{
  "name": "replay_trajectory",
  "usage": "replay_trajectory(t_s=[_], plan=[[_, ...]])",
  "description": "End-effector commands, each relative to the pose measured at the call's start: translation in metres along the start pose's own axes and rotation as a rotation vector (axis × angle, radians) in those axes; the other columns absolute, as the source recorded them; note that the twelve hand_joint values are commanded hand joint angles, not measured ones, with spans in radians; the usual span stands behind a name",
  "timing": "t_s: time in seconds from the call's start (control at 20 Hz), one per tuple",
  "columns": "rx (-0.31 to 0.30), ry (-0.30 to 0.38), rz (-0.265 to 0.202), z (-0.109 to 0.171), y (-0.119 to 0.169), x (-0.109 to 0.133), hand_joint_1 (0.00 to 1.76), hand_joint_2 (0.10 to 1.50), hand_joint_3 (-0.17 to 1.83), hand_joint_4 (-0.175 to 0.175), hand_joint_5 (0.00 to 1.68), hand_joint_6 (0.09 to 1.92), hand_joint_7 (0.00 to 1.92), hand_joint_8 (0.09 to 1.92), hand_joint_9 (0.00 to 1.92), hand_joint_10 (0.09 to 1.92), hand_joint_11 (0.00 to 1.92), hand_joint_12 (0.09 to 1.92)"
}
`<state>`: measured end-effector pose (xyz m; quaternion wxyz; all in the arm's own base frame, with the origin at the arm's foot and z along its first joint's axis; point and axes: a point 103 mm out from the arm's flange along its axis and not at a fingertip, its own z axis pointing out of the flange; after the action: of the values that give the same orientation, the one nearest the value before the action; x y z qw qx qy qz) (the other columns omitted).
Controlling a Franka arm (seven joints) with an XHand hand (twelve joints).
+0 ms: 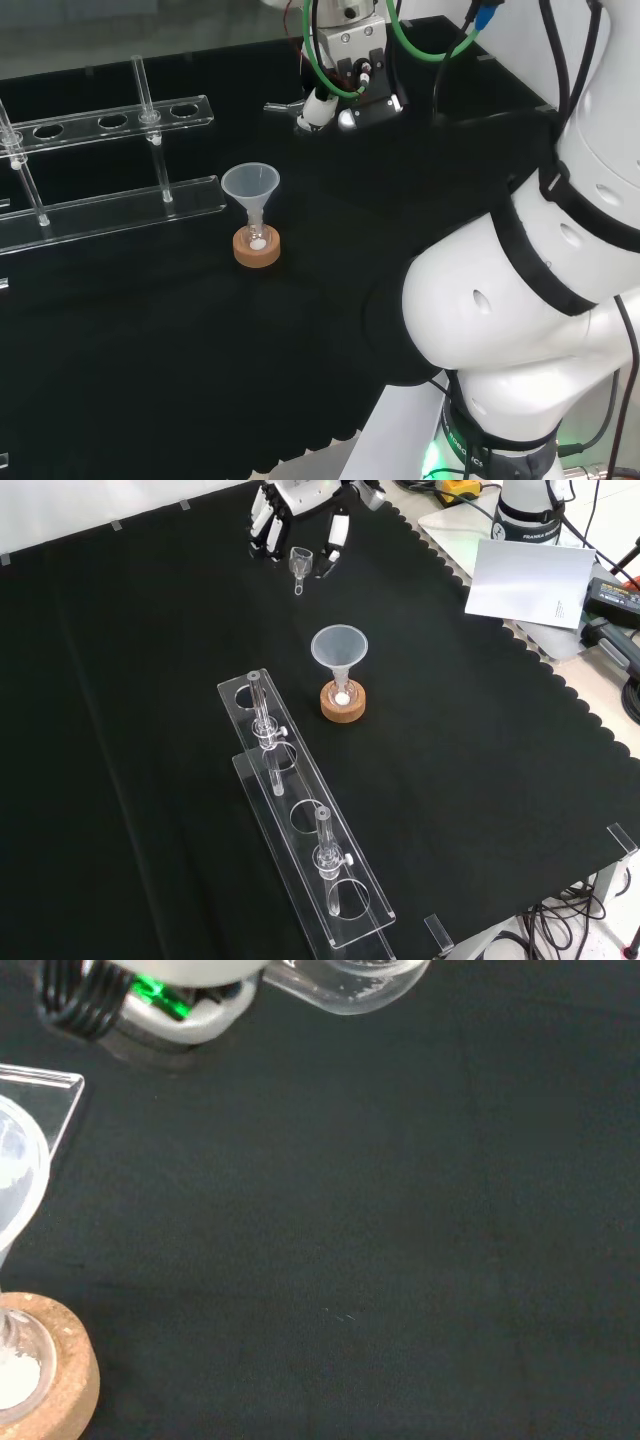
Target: Put the weighing funnel back on the table.
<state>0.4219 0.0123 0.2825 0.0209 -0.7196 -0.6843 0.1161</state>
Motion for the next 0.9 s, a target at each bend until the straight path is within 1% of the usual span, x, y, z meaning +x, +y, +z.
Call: replay_trajectory(t_s=[0.05, 0.15, 0.25, 0.45, 0.8, 0.9], plan=[[0.024, 0.007, 0.0, 0.002, 0.008, -0.001, 1.11, 0.67, 0.65, 0.175, 1.24, 0.73, 0.63, 0.65, 1.0, 0.25, 0.87, 1.0], [0.042, 0.022, -0.017, 0.006, 0.025, -0.003, 1.11, 0.67, 0.65, 0.175, 1.24, 0.73, 0.63, 0.65, 1.0, 0.25, 0.87, 1.0], [0.038, 0.032, -0.023, 0.014, 0.04, -0.008, 1.11, 0.67, 0.65, 0.175, 1.24, 0.73, 0.63, 0.65, 1.0, 0.25, 0.87, 1.0], [0.016, 0.024, -0.039, 0.026, 0.054, -0.009, 1.11, 0.67, 0.65, 0.175, 1.24, 0.73, 0.63, 0.65, 1.0, 0.25, 0.87, 1.0], [0.052, 0.025, -0.076, 0.044, 0.081, 0.0, 1.11, 0.67, 0.65, 0.175, 1.24, 0.73, 0.63, 0.65, 1.01, 0.25, 0.87, 1.0], [0.063, 0.016, -0.085, 0.049, 0.089, 0.002, 1.11, 0.67, 0.65, 0.175, 1.24, 0.73, 0.63, 0.65, 1.01, 0.25, 0.87, 1.0]])
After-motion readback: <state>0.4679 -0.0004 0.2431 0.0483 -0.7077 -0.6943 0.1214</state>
